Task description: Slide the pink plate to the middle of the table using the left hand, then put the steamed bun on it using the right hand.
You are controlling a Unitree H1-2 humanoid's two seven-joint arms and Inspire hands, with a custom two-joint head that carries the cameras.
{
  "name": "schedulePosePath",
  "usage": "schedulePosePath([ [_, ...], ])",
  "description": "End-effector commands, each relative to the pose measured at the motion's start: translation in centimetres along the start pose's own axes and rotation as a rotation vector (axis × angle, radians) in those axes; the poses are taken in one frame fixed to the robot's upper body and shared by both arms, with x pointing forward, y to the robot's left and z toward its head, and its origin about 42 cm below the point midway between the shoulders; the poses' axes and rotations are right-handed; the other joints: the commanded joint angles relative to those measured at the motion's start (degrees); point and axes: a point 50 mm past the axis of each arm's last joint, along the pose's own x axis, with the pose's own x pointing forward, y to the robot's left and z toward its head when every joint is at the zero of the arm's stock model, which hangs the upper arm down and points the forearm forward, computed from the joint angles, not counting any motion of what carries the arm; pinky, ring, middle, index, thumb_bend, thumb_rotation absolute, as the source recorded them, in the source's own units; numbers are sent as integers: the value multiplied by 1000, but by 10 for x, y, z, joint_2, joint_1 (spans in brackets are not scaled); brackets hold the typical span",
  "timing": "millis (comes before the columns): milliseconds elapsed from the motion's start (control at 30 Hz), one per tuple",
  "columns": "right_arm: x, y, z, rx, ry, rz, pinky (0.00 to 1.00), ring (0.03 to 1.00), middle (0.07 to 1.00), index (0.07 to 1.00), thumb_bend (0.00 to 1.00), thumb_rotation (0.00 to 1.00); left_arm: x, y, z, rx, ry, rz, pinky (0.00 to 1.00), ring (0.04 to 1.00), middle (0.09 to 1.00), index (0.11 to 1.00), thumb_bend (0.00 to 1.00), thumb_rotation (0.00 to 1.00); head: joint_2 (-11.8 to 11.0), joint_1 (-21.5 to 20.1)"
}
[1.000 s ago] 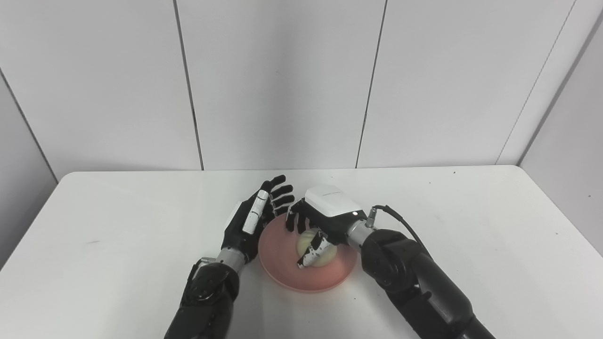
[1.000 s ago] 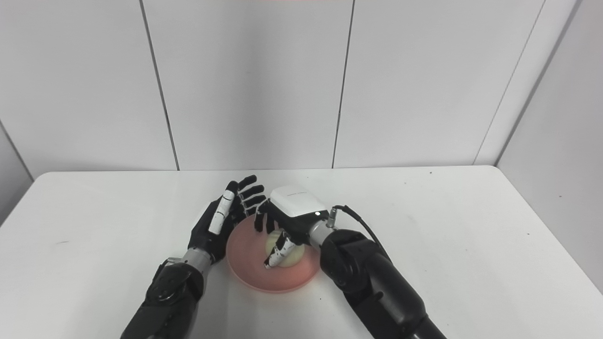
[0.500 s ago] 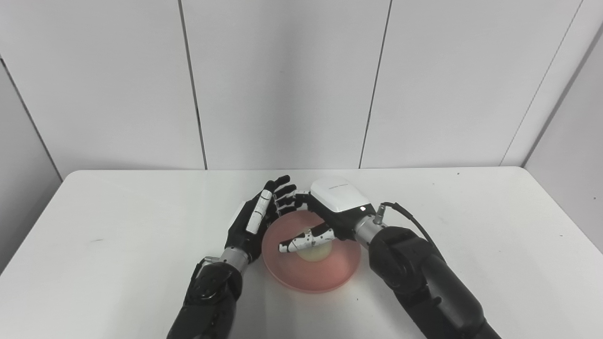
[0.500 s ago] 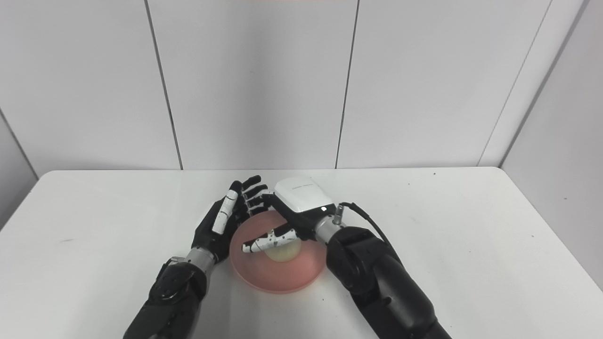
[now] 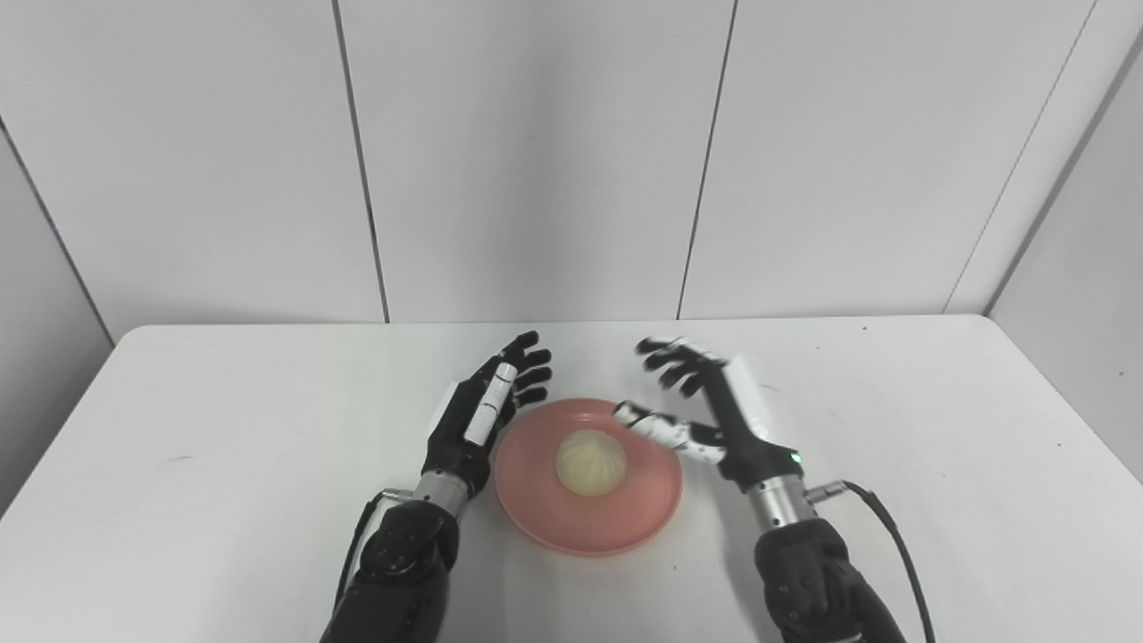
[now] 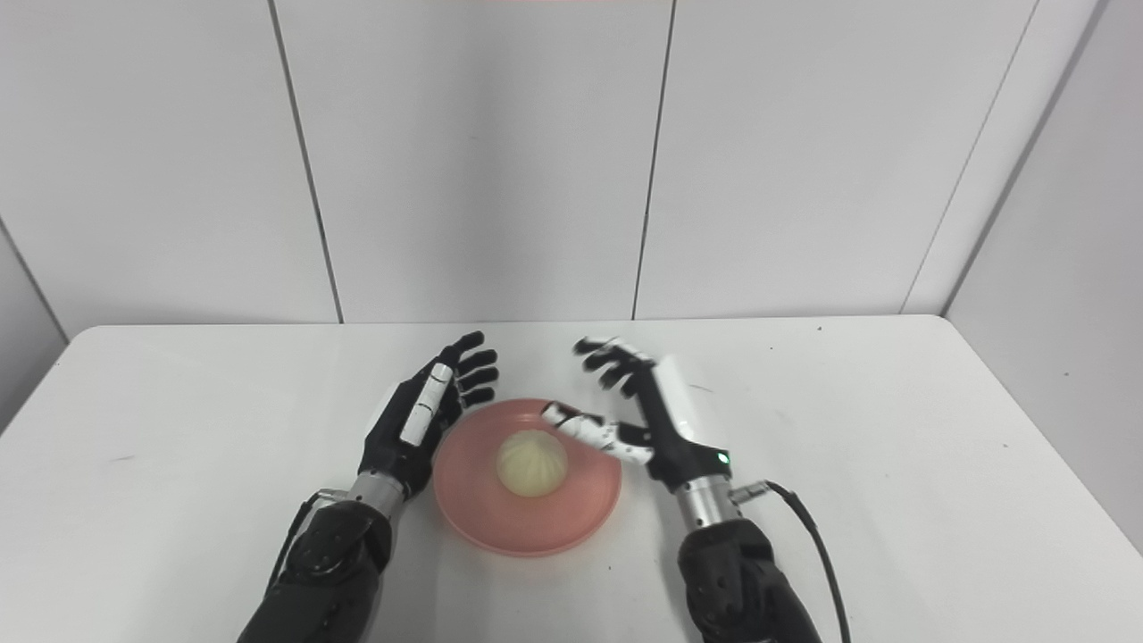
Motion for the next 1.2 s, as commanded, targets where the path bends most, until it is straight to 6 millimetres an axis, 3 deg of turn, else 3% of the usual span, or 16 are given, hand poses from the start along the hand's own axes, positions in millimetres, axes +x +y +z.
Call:
schedulePosePath([
  [0, 15, -1, 9, 194, -64, -99, 588, 684, 737, 756, 733, 943, -15, 1, -10, 42, -14, 45, 914, 903, 897, 878, 656, 848, 0, 0],
  [33, 13, 1, 2, 303, -11, -137, 610, 703, 757, 776, 751, 954, -17, 1, -9, 64, -18, 61, 964, 934, 929, 897, 664, 875, 1, 0],
  [67, 10, 5, -5, 431, 61, -184, 642, 717, 765, 772, 797, 897, -18, 2, -8, 87, -20, 75, 984, 952, 952, 911, 667, 904, 2, -1],
  [133, 3, 12, -19, 604, 171, -233, 696, 759, 799, 805, 792, 883, -21, 1, -6, 127, -24, 99, 993, 969, 977, 932, 650, 937, 2, -2],
  [233, -5, 17, -30, 667, 233, -216, 769, 839, 867, 887, 766, 935, -23, 1, -4, 136, -22, 119, 981, 986, 997, 965, 608, 949, 3, -4],
  [433, -20, 26, -35, 588, 285, -60, 970, 967, 944, 916, 765, 991, -27, -3, 1, 105, 3, 133, 1000, 1000, 1000, 995, 631, 939, 5, -10],
  [500, -22, 28, -35, 550, 293, -6, 988, 979, 957, 927, 769, 997, -27, -4, 4, 94, 19, 133, 1000, 1000, 1000, 995, 638, 939, 6, -10],
  [800, -26, 33, -41, 484, 358, 114, 1000, 1000, 987, 961, 797, 1000, -29, -4, 10, 63, 50, 132, 1000, 1000, 1000, 1000, 698, 958, 11, -12],
  [1000, -27, 35, -43, 474, 385, 144, 1000, 1000, 981, 964, 860, 1000, -30, -3, 10, 40, 59, 134, 1000, 1000, 1000, 1000, 682, 965, 14, -17],
  [1167, -27, 35, -42, 471, 399, 156, 1000, 1000, 977, 951, 831, 1000, -29, -3, 10, 31, 62, 133, 1000, 1000, 1000, 1000, 662, 975, 15, -16],
])
